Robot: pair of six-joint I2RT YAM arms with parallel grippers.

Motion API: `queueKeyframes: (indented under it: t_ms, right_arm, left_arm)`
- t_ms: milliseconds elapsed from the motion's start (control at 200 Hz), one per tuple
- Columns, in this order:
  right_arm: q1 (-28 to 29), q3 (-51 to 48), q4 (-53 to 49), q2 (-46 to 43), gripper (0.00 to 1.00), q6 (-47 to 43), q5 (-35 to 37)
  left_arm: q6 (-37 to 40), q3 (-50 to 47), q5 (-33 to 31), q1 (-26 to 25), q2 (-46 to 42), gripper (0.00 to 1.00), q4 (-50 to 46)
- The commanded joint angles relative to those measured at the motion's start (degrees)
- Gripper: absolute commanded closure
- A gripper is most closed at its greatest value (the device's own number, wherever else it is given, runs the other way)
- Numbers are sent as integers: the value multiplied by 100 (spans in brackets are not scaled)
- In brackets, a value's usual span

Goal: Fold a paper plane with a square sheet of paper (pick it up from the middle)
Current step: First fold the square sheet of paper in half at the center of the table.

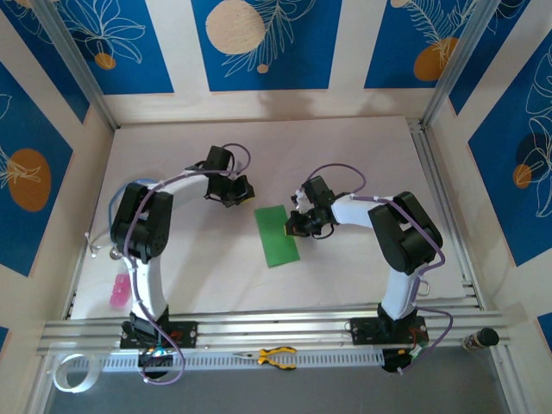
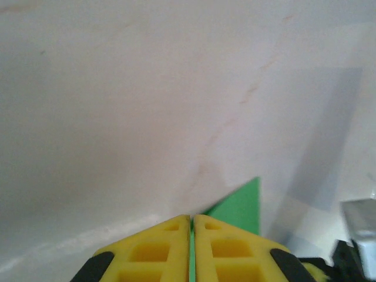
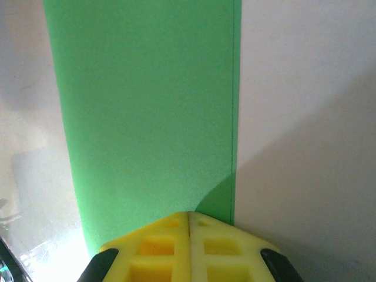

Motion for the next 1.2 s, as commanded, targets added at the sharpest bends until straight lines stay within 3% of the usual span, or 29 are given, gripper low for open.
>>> queueKeyframes:
  t_ms: [0, 145, 420, 810, 1196]
  right_arm:
    - [-42, -382, -757, 456, 100, -6, 905]
    - [-43, -390, -749, 453, 100, -2, 902]
    - [-52, -400, -757, 455, 100, 22, 910]
    - [-52, -399, -765, 454, 100, 30, 916]
    - [-61, -409, -756, 453, 100, 29, 923]
  left_arm:
    - [-81, -275, 318, -102, -590, 89, 255]
    - [-212, -815, 792, -410, -776, 90, 697]
    - [-196, -1572, 1120, -861, -652, 90, 1274]
    - [263, -1981, 98, -856, -387, 91, 1166]
    - [-78, -2029, 172, -624, -564, 90, 1395]
